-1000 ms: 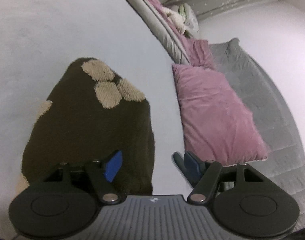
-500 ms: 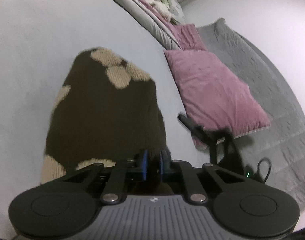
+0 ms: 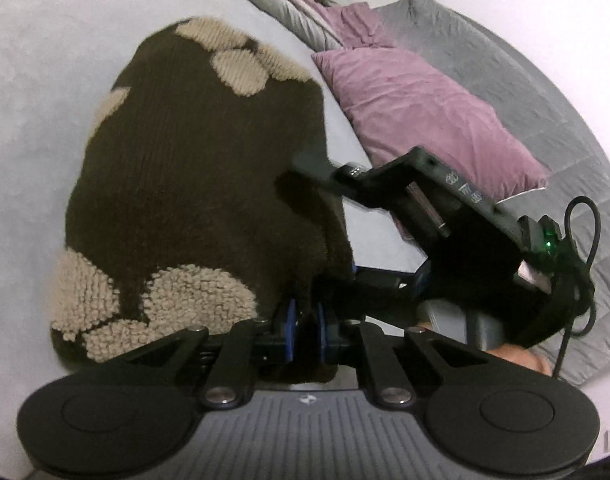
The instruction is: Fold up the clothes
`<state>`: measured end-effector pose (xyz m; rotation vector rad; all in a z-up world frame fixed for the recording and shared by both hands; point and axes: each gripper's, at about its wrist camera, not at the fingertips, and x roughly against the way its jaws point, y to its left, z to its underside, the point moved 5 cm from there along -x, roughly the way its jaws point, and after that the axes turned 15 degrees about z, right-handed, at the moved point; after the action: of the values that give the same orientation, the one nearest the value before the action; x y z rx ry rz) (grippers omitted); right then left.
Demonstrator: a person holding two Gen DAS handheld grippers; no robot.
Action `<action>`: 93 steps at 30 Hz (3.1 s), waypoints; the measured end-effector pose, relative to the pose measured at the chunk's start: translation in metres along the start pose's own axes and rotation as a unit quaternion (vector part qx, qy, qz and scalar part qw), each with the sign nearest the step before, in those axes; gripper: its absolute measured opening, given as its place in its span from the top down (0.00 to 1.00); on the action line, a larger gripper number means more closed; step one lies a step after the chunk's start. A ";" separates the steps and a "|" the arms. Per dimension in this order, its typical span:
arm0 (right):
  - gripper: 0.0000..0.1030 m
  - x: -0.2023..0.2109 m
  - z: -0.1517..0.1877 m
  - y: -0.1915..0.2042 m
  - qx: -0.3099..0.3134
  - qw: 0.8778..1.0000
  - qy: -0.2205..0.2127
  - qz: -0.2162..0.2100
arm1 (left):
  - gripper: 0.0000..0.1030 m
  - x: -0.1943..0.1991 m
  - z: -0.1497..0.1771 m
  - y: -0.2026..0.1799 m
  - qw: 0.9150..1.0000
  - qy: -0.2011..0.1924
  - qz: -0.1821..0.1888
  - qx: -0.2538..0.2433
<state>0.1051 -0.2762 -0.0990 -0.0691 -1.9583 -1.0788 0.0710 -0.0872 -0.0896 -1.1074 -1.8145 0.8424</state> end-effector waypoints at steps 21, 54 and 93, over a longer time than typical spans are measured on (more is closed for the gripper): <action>0.72 0.058 0.007 0.036 0.138 0.985 -0.090 -0.048 | 0.86 0.057 -0.041 0.008 0.992 -0.123 0.013 -0.042; 0.44 0.046 -0.042 -0.065 0.021 0.994 -0.102 0.015 | 0.86 -0.029 -0.024 -0.006 0.994 -0.029 0.015 -0.108; 0.87 0.062 -0.016 -0.093 -0.095 0.986 0.008 -0.139 | 0.86 -0.019 -0.013 -0.001 0.990 0.010 -0.001 -0.142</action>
<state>0.0378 -0.3660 -0.1120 0.1124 -1.8830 -1.4430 0.0873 -0.1033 -0.0892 -1.2862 -1.9611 0.5797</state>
